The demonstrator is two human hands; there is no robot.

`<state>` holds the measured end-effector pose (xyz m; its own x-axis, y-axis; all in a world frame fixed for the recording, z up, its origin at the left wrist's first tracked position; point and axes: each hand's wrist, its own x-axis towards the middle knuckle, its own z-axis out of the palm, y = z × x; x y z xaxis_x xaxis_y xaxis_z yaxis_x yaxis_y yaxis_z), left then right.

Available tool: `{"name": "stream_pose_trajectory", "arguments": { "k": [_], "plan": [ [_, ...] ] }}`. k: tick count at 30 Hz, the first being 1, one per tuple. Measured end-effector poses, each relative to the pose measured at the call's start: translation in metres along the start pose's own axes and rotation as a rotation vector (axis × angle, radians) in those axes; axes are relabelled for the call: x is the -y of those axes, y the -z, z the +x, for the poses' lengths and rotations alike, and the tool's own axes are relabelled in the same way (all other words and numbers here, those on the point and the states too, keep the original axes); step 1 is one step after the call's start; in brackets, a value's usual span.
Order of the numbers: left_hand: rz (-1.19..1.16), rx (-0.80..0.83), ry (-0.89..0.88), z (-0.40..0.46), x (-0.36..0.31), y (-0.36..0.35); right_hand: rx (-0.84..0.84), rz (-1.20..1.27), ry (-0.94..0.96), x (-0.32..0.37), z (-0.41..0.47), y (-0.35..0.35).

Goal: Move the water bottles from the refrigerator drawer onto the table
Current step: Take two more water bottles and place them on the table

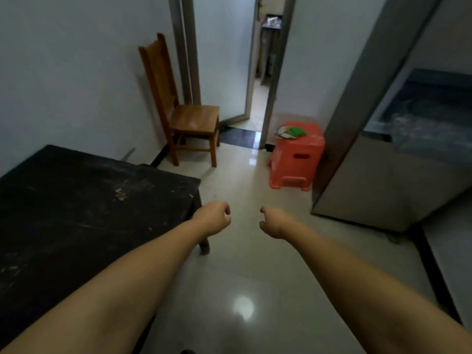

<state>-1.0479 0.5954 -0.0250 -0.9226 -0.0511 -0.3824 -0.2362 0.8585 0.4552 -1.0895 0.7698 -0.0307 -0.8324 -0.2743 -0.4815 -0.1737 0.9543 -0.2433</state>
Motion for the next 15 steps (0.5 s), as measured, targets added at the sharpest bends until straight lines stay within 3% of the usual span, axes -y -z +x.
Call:
{"name": "stream_pose_trajectory", "arguments": {
  "k": [9, 15],
  "plan": [
    [0.141, 0.092, -0.265, 0.0, -0.189, -0.115, -0.078, 0.081, -0.248, -0.214, -0.09, 0.014],
    [0.155, 0.157, -0.437, 0.004, -0.288, -0.162, -0.113, 0.173, -0.402, -0.308, -0.136, 0.014]
  ]
}}
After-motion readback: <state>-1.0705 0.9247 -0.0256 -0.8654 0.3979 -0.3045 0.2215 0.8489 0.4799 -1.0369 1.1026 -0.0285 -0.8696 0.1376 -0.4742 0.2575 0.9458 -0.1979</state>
